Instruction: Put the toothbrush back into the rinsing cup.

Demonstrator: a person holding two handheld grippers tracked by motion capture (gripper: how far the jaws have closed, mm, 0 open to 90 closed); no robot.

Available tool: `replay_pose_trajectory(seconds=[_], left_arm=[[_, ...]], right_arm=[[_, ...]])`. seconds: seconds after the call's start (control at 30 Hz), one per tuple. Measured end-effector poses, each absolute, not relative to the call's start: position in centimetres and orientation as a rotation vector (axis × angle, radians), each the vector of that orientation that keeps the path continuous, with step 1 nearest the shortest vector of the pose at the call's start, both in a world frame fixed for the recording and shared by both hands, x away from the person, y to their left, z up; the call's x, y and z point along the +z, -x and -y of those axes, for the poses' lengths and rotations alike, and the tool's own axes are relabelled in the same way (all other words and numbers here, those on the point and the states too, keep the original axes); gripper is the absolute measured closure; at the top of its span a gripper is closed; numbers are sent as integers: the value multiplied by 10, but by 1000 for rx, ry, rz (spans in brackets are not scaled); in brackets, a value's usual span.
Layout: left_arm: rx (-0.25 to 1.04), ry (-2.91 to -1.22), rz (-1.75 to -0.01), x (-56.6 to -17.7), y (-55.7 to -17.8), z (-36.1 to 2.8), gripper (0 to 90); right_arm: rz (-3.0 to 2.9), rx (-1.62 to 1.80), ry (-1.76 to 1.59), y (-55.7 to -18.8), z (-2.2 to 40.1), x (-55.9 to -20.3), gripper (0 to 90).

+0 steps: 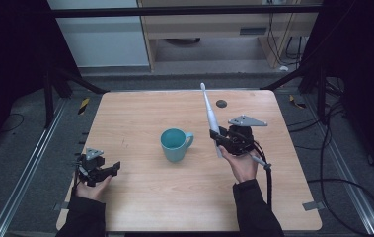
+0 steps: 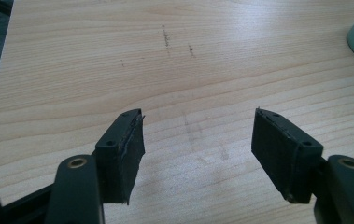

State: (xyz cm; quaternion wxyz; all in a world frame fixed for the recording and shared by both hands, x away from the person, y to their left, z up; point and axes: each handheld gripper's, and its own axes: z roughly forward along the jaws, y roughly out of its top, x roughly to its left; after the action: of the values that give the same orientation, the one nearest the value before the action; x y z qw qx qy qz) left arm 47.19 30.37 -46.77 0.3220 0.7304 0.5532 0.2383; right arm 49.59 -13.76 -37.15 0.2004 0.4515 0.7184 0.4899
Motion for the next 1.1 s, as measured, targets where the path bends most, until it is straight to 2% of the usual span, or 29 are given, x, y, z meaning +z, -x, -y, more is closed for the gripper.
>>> replay_pose_trajectory(seconds=[0.33, 1.1], left_arm=[[625, -1918, -1453, -468, -472, -304, 339], [665, -1873, -1453, -464, -470, -308, 347]], right_arm=[[-1923, 1476, -1211, -501, 126, -367, 664], [-1804, 1573, -1193, -526, 68, -379, 664]])
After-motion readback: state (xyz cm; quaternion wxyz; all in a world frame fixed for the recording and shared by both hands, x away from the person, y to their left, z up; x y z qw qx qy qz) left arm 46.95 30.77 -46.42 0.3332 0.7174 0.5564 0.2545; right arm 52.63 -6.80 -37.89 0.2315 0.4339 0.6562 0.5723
